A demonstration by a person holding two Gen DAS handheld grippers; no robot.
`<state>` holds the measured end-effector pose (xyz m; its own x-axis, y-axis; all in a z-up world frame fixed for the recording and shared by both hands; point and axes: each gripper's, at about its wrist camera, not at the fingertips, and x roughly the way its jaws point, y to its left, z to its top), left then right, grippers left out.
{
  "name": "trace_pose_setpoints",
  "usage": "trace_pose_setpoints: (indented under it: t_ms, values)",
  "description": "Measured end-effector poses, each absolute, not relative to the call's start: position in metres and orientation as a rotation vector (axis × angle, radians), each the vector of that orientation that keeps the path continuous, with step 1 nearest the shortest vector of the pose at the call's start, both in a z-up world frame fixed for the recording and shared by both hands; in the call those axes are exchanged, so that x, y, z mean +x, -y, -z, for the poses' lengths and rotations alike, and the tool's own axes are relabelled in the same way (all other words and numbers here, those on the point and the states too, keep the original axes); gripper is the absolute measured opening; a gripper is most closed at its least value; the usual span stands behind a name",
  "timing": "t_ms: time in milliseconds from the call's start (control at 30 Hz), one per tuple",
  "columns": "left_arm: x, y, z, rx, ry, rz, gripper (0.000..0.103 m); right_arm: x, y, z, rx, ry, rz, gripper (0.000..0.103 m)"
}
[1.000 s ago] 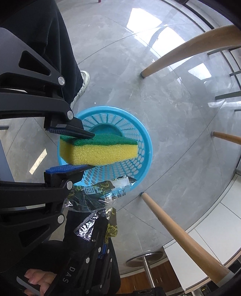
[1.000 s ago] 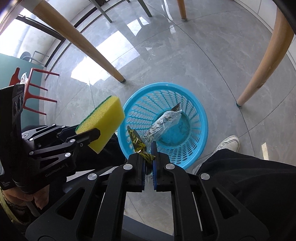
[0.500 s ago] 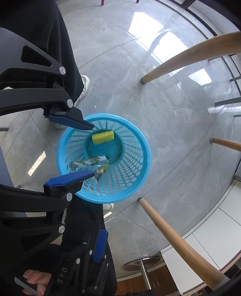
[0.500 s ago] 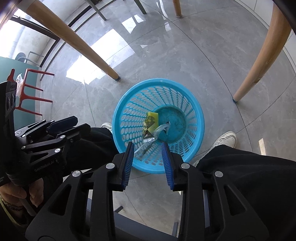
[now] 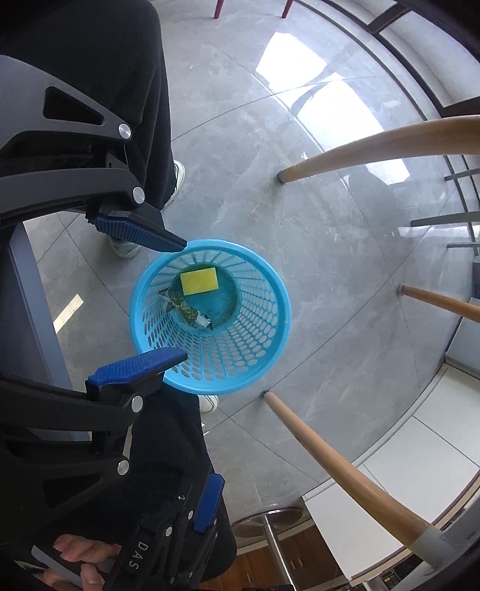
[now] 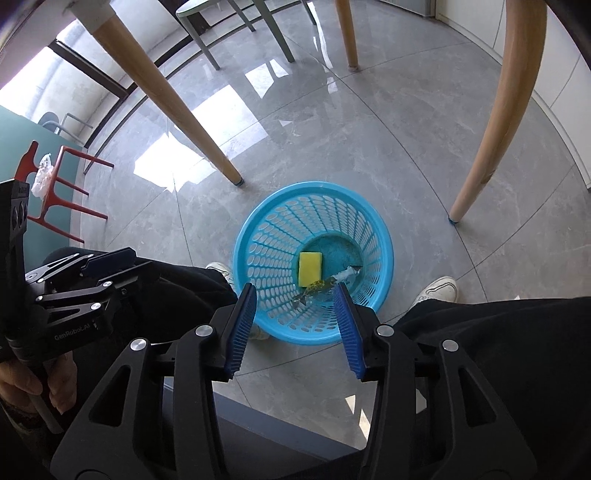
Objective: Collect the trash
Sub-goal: 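Raise both tools back toward the table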
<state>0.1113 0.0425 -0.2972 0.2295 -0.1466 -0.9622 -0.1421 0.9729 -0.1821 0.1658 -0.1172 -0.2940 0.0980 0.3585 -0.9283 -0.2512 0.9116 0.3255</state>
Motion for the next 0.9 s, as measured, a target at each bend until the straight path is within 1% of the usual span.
trace_pose_setpoints:
  t_ms: [100,133,333,467,567,633,767,833,900]
  values:
    - [0.098,-0.041,0.281,-0.229,-1.307,0.004,0.056,0.153,0.119,0.269,0.052,-1.32,-0.445,0.051]
    - [0.093,-0.04,0.275,-0.224,-1.293,0.002,0.056,0.149,0.12,0.26,0.039,-1.297,-0.444,0.052]
    - [0.07,-0.041,0.228,-0.217,-1.198,0.009,0.058,0.128,0.139,0.219,0.036,-1.195,-0.458,0.055]
    - [0.058,-0.036,0.188,-0.201,-1.105,0.027,0.062,0.112,0.151,0.184,0.042,-1.122,-0.481,0.062]
    - [0.05,-0.03,0.158,-0.183,-1.037,0.049,0.062,0.102,0.161,0.157,0.056,-1.067,-0.496,0.064]
    - [0.046,-0.027,0.138,-0.172,-0.991,0.066,0.062,0.097,0.167,0.138,0.061,-1.022,-0.504,0.068]
    - [0.041,-0.024,0.101,-0.163,-0.903,0.079,0.062,0.088,0.174,0.098,0.042,-0.924,-0.501,0.071]
    - [0.041,-0.024,0.085,-0.162,-0.861,0.081,0.062,0.09,0.177,0.081,0.045,-0.885,-0.499,0.074]
    - [0.041,-0.025,0.072,-0.157,-0.824,0.078,0.062,0.092,0.18,0.066,0.051,-0.849,-0.494,0.074]
